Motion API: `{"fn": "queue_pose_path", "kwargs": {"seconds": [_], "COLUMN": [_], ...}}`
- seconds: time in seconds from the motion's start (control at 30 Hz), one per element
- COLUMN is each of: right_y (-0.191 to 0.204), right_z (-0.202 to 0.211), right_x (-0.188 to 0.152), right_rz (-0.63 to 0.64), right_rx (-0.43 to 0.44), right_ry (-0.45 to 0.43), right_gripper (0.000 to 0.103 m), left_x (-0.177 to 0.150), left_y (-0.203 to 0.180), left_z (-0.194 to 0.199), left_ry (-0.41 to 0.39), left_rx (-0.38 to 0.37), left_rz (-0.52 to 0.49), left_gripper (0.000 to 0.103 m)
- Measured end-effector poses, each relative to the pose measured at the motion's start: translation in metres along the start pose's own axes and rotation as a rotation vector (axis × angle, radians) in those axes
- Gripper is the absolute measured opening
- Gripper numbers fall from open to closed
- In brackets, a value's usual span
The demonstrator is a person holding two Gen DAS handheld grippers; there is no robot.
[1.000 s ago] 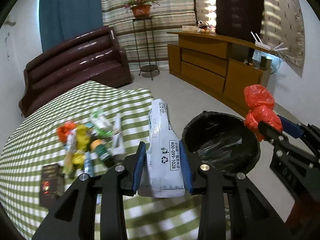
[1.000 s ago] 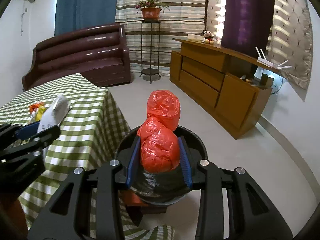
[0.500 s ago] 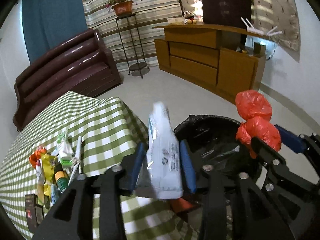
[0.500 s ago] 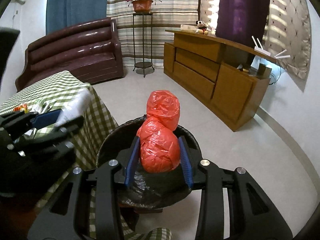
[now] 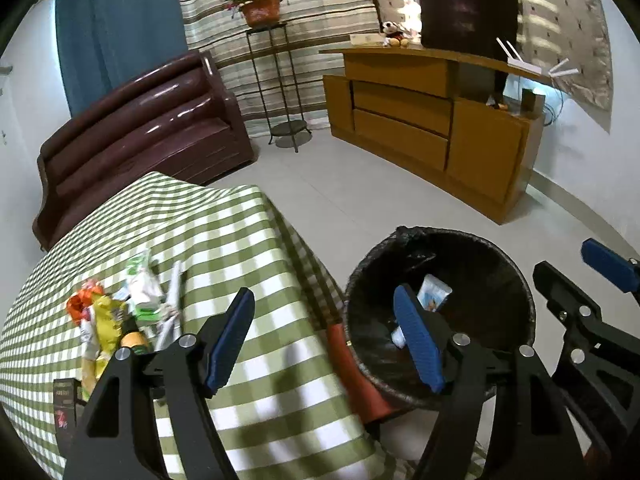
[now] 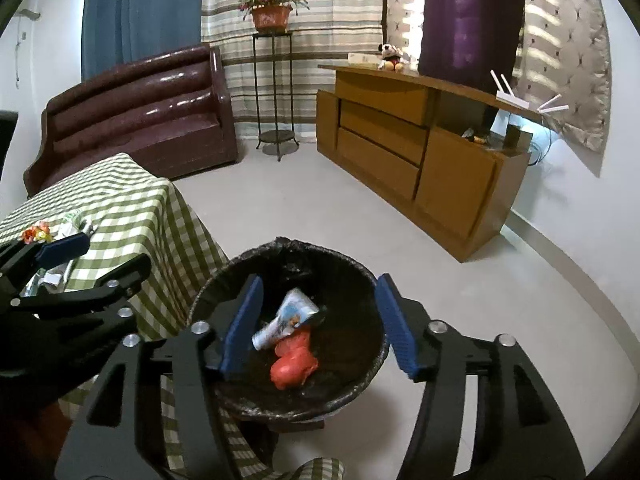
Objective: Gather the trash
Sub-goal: 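Open both grippers over the bin, dropping the red bags and white packet, then grasp the dark cigarette box with the left gripper while the right gripper grasps the blue tube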
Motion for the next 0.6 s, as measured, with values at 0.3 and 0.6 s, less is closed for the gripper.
{"fn": "queue_pose_path", "kwargs": {"seconds": [0.3,0.6], "right_y": [0.041,0.111], "right_z": [0.032,0.059], "right_x": [0.004,-0.003], "right_rz": [0.014,0.106], "right_rx": [0.094,0.188], "right_ry": [-0.024,-0.014], "right_gripper": [0.079,0.079], "left_x": [-0.017,-0.055], "left_y": [0.047,0.123], "left_z": [0.045,0.088], "left_ry": [-0.031,-0.024], "left_rx": [0.068,0.2], "left_rz": [0.057,0.16], "left_gripper": [0.073,0.073]}}
Point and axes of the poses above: each gripper's, at about its wrist camera, not at the fingertips, and z roughly against the way its jaws point, y to its left, x to its top, the point moved 10 cm from there along -z, roughly the way its jaws point, and after that the axes turned 13 degrees about -x, right-handed, at the moved point
